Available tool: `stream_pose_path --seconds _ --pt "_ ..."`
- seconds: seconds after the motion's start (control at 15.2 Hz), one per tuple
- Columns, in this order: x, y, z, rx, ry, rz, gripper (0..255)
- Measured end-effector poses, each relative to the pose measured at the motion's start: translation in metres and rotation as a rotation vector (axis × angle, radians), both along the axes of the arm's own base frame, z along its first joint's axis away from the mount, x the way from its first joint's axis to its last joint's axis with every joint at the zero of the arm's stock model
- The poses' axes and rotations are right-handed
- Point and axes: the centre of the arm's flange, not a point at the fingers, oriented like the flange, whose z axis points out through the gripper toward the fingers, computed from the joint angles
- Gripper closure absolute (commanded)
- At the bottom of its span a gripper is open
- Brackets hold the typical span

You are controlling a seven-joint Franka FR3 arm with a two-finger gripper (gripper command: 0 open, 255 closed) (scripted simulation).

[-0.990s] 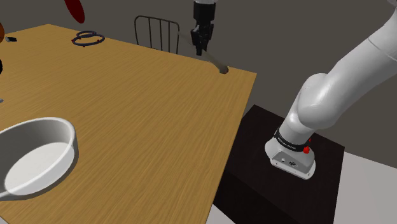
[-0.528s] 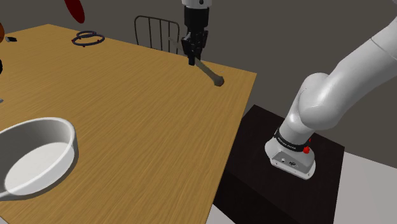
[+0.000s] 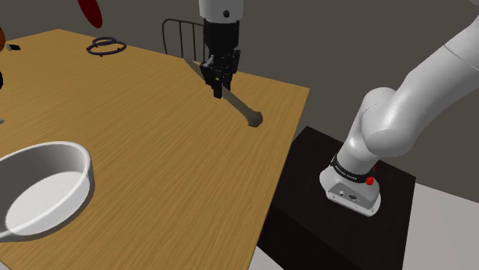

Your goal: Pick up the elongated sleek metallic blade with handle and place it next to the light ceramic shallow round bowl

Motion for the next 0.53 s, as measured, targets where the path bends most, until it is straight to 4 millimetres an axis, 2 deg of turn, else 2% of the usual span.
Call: stream_pose_path --seconds 0.53 --pt "-0.041 0.099 0.003 0.0 0.0 0.001 255"
